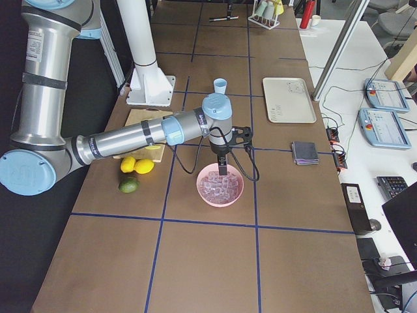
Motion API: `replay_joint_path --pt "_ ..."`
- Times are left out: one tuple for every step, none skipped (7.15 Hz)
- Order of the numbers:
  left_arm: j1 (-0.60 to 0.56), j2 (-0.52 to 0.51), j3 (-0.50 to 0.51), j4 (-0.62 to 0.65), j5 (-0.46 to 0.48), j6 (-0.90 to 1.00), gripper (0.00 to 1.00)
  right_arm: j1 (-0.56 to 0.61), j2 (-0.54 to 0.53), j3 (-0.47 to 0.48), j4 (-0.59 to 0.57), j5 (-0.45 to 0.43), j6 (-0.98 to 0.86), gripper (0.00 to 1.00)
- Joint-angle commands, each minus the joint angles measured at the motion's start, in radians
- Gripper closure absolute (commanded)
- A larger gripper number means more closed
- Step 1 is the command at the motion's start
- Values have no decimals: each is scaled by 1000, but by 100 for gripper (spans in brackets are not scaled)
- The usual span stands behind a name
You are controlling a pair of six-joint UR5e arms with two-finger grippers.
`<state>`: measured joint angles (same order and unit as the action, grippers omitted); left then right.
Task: Mash ice and strawberries in cup
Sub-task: 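Lay the muddler on the table and open the left gripper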
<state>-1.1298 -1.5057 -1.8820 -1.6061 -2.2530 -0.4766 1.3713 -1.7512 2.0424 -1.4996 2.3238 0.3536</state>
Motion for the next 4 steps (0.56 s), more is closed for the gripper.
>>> replay_joint_path --pt "5 -2 151 2 -35 12 100 0 -1 -1 1 0 -1 0" --pt "7 -16 203 -12 -37 12 100 0 -1 2 1 0 1 0" --pt "8 -22 222 -12 -37 13 100 0 -1 2 2 0 1 0" --pt "8 -56 272 -23 -37 15 100 0 -1 2 4 0 1 0"
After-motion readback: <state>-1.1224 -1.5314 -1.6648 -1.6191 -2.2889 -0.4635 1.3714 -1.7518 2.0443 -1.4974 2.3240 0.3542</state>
